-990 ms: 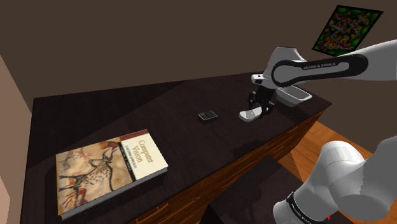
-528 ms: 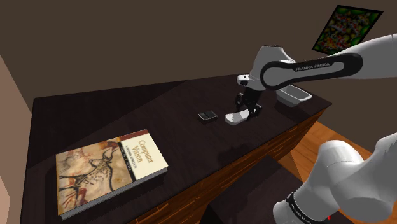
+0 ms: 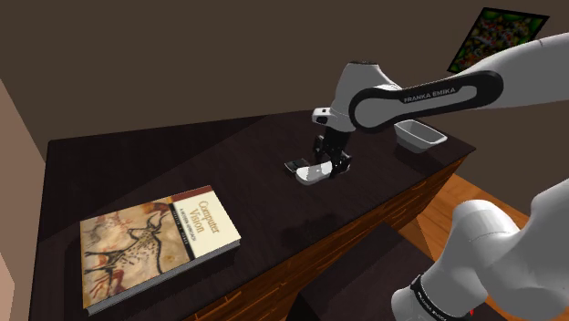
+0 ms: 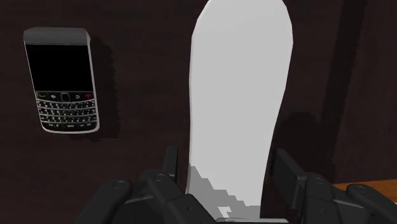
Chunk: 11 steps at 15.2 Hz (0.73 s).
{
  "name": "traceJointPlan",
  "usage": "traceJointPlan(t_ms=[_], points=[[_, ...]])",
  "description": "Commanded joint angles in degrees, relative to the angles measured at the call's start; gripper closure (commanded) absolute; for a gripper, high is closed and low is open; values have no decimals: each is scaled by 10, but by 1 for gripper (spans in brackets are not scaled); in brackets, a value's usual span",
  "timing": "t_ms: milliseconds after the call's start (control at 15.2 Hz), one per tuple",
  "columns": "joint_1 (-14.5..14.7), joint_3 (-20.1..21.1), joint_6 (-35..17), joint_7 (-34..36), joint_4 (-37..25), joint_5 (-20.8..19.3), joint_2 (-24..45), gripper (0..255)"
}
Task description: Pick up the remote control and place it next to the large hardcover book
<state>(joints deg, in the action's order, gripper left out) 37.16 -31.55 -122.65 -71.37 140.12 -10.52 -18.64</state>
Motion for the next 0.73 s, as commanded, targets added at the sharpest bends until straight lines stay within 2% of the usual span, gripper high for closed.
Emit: traceJointPlan(t_ms=[0,660], points=[[17,18,1,25,-12,15,14,255],[91,79,0,106,-118,92,132,255]])
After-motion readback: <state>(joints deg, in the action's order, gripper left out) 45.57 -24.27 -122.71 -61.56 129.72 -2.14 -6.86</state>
